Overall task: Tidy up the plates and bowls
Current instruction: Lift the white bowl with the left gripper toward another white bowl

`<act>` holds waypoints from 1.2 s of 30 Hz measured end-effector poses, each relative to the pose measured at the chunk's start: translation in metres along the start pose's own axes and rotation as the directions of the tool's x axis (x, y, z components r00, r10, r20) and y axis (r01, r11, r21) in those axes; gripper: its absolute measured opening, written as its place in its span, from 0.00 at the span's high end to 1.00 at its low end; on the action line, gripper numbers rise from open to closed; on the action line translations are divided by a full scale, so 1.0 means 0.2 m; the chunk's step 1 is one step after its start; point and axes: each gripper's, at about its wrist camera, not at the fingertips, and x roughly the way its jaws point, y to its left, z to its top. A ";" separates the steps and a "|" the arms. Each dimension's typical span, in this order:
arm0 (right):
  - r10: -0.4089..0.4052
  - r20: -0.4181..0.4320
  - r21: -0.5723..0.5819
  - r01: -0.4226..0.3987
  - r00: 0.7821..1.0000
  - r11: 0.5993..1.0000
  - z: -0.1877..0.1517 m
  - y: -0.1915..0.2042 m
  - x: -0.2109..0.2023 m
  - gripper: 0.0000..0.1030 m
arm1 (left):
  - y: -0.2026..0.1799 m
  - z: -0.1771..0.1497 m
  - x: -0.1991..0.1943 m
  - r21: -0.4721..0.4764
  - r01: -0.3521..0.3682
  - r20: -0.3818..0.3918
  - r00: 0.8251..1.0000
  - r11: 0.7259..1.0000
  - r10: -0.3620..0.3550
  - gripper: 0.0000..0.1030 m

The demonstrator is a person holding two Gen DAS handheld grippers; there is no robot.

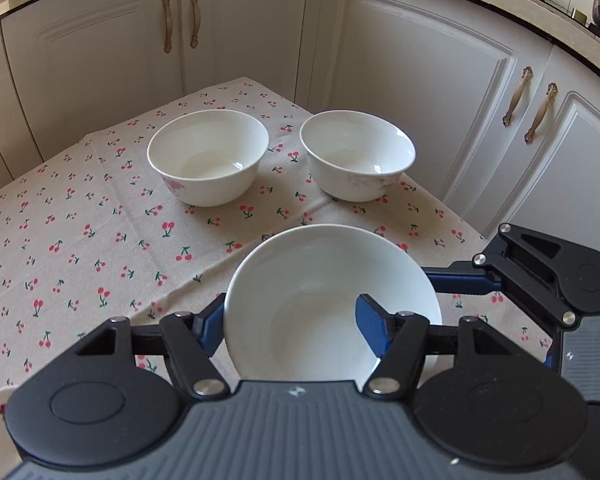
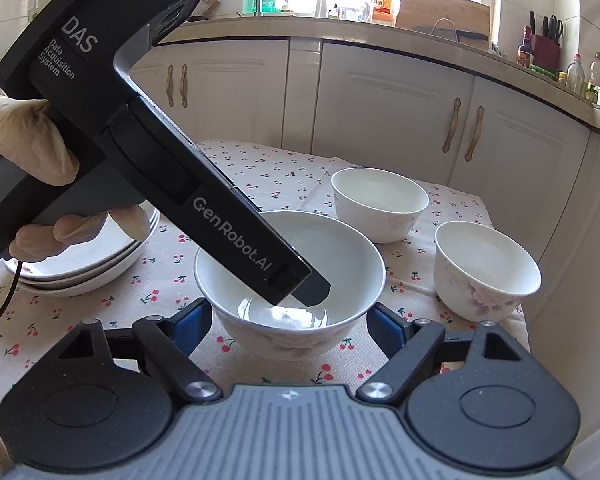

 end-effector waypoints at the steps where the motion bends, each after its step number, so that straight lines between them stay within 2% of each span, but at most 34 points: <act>1: 0.006 0.000 -0.005 -0.006 1.000 1.000 -0.01 0.01 -0.02 0.15 | -0.01 -0.02 -0.02 -0.005 0.000 0.001 1.000 1.000 0.000 0.36; 11: 0.064 -0.011 -0.021 -0.064 0.998 0.998 -0.11 0.11 -0.22 0.15 | -0.12 -0.24 -0.15 -0.064 0.009 0.037 0.999 0.998 -0.007 0.35; 19: 0.064 -0.046 -0.039 -0.066 0.997 0.997 -0.18 0.16 -0.26 0.15 | -0.18 -0.35 -0.17 -0.102 0.023 0.066 0.998 0.995 -0.017 0.34; 21: 0.062 -0.053 -0.039 -0.064 0.997 0.997 -0.19 0.16 -0.26 0.15 | -0.18 -0.37 -0.17 -0.114 0.037 0.078 0.997 0.993 -0.028 0.31; 36: 0.057 -0.082 -0.042 -0.060 0.995 0.997 -0.20 0.17 -0.25 0.15 | -0.18 -0.38 -0.14 -0.144 0.052 0.092 0.995 0.988 -0.039 0.31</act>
